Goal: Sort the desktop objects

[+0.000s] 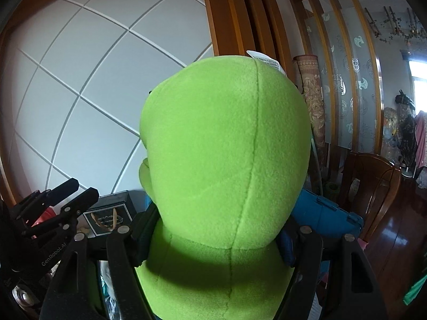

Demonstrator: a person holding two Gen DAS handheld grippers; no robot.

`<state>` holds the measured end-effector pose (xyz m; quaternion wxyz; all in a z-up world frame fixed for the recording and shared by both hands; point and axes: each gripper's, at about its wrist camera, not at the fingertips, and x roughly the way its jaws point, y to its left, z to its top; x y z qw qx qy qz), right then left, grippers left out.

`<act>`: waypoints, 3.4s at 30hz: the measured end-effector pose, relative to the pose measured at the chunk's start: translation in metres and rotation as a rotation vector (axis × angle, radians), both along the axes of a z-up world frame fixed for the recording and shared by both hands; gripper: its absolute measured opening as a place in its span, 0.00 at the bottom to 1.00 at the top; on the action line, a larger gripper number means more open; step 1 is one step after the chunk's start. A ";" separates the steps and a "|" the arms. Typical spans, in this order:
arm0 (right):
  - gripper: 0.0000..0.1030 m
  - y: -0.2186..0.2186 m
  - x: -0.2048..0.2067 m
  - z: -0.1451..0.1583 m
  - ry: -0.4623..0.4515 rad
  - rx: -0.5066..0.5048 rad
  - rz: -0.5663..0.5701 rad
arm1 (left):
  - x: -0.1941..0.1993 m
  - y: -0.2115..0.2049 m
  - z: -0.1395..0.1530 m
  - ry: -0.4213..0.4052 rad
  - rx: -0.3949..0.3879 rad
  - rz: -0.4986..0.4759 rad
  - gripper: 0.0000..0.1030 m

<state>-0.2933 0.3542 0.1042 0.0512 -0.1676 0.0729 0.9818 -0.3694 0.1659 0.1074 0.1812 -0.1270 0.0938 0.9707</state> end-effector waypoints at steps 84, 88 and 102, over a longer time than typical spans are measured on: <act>1.00 -0.255 0.041 -0.120 -0.181 -0.017 0.318 | 0.160 -0.324 -0.088 0.037 -0.030 0.451 0.99; 1.00 -0.255 0.036 -0.149 -0.240 -0.004 0.294 | 0.160 -0.324 -0.104 0.024 -0.046 0.443 0.99; 1.00 -0.229 0.012 -0.257 -0.458 -0.003 0.272 | 0.145 -0.271 -0.216 -0.208 -0.106 0.410 0.99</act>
